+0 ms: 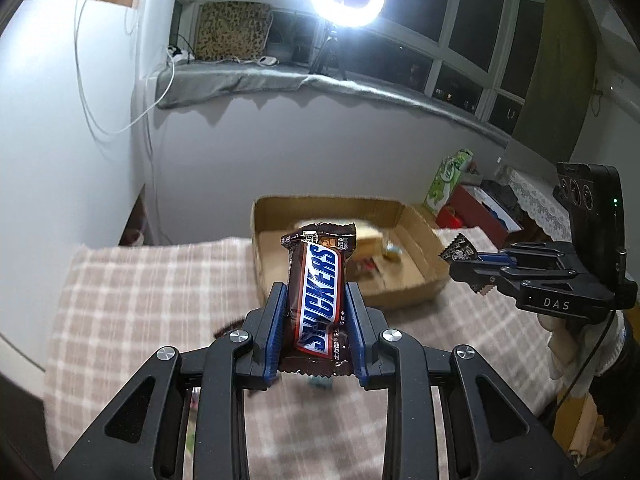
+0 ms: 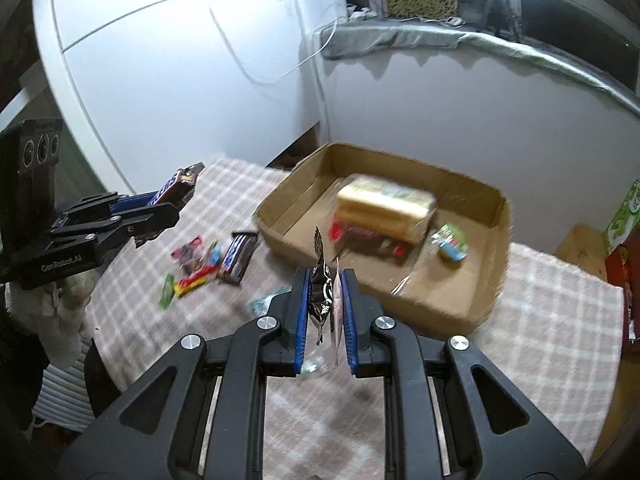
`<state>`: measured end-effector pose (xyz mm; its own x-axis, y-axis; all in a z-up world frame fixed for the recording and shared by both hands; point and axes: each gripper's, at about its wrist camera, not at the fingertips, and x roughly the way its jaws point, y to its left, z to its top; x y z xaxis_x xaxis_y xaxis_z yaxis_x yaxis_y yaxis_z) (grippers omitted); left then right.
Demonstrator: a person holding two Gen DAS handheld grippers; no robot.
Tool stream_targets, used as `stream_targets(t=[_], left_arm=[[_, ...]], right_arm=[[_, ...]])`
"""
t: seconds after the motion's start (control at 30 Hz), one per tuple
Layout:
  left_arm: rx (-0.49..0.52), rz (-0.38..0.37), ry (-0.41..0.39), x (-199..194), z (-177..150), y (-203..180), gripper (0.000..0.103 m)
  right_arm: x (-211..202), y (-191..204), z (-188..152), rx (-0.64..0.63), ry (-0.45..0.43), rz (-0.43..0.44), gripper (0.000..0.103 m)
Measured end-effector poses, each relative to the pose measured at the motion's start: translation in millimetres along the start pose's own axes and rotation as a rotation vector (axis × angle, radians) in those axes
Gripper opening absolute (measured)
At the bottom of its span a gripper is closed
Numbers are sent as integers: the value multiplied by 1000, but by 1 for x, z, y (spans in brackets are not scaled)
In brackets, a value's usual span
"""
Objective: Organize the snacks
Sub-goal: 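Carry the Snickers bar and black packet into the box and open both tools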
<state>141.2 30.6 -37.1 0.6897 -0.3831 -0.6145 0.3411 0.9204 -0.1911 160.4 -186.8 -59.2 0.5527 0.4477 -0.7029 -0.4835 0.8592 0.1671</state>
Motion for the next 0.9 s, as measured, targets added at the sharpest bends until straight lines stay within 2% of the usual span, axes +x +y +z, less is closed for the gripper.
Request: stream_targets(t=[0.4, 0.67, 0.9], left_arm=[[-6, 21, 57, 62, 32, 0, 27], [-51, 40, 120, 102, 31, 10, 27], [-58, 51, 166, 122, 26, 12, 27]], right_arm=[[25, -57, 32, 73, 1, -95, 16], [58, -86, 37, 118, 43, -142, 16], [84, -104, 32, 145, 89, -162, 16]])
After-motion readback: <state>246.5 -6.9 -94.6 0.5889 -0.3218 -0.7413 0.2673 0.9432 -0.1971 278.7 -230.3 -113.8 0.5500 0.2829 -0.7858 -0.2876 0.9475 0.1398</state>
